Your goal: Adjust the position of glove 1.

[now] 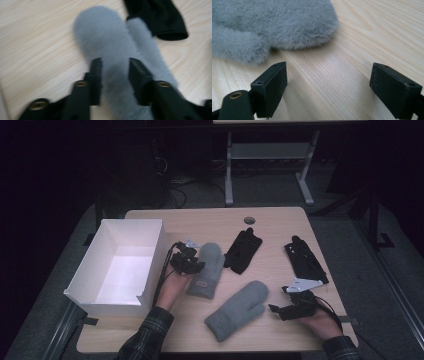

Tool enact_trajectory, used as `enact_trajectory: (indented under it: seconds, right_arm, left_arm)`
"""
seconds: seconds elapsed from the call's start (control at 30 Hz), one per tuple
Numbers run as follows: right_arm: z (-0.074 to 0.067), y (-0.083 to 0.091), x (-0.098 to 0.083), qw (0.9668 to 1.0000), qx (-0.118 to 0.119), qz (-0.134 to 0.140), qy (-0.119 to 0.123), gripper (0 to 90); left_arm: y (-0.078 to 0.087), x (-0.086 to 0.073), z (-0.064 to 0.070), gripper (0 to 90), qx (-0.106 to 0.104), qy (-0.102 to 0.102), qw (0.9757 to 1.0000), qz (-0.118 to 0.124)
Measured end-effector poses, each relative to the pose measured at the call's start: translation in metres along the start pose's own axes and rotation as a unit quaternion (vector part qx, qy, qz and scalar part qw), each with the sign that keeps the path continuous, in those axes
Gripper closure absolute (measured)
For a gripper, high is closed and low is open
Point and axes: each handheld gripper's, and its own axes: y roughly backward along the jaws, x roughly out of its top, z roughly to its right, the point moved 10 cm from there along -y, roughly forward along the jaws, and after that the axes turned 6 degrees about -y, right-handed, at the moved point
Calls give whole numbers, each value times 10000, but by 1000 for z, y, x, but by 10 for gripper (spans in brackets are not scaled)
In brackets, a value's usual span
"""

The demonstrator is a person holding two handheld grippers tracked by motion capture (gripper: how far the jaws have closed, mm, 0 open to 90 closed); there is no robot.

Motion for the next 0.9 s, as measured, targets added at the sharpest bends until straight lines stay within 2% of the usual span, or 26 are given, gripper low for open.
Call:
enact_trajectory:
  seconds: [0.07, 0.13, 0.23, 0.33, 0.47, 0.53, 0.6, 0.8, 0.9]
  right_arm:
    - [0, 0, 0, 10000, 0, 1, 1, 143]
    - [0, 0, 0, 10000, 3, 1, 3, 143]
    - [0, 0, 0, 10000, 10, 1, 23, 143]
    - [0, 0, 0, 10000, 13, 2, 26, 144]
    - [0, 0, 0, 10000, 13, 3, 27, 143]
    - [0, 0, 0, 10000, 13, 2, 27, 143]
    - [0, 0, 0, 10000, 13, 2, 26, 144]
    - [0, 0, 0, 10000, 13, -2, 25, 144]
    - [0, -1, 0, 10000, 2, -9, 38, 144]
  left_arm:
    - [-5, 2, 3, 520, -67, 29, 9999, 75]
    - [-13, 1, 3, 502, -53, 23, 10000, 36]
    - [-22, 1, 6, 505, -139, 52, 9999, 74]
    - [-29, -3, 5, 585, -98, -56, 9999, -37]
    - [-35, -8, 5, 722, -219, 13, 9998, -30]
    - [-36, -9, 5, 805, -300, 65, 9995, -7]
    - [-36, -9, 5, 839, -346, 28, 9994, -1]
    - [-25, -8, 2, 860, -733, 214, 9970, 154]
    - [-17, -8, 4, 861, -861, 246, 9958, 179]
